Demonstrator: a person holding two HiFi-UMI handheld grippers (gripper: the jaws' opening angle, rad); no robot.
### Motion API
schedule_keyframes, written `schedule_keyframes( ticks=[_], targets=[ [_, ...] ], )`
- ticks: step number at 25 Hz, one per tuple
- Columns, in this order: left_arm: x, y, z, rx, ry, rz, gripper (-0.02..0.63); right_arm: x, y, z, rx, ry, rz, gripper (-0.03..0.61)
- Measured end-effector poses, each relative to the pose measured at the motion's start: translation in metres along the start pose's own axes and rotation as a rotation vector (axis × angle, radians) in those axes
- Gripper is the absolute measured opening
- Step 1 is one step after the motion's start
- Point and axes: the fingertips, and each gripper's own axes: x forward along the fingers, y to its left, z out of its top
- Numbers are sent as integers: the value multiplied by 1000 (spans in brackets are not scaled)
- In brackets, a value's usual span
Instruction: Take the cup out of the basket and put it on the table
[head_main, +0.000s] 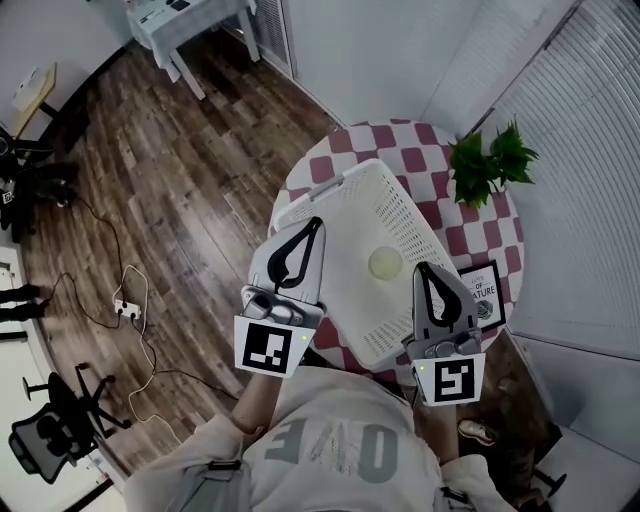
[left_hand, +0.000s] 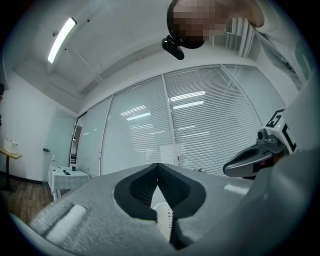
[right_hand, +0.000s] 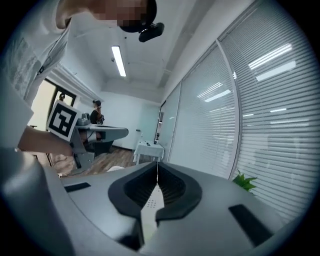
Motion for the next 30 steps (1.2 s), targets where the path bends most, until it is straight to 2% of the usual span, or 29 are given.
schedule_keyframes(
  ticks=[4, 8, 9, 11, 12, 15, 23, 27, 30],
  targets=[
    [12, -15, -4, 7, 6, -9, 3, 9, -9, -29, -130, 133, 76, 11],
    [18, -25, -18, -26, 52, -11, 3, 24, 1, -54, -387, 236, 184, 12],
    [17, -27, -20, -29, 62, -9, 3, 28, 4, -59, -417, 250, 200, 36],
    [16, -27, -23, -28, 77, -9, 3, 35, 13, -69, -443, 271, 250, 178],
    [16, -26, -25, -32, 83, -5, 3, 39, 18, -75, -466, 285, 280, 214],
    [13, -20, -28, -53, 88, 24, 3, 43, 35, -95, -573, 354, 378, 222],
    [-17, -2, -37, -77, 101, 95, 3, 41, 70, -163, -631, 627, 649, 190],
    [-34, 8, -38, -79, 92, 132, 3, 42, 80, -198, -624, 753, 724, 173],
    [-47, 18, -43, -84, 92, 175, 3, 45, 76, -229, -646, 868, 737, 175]
  ],
)
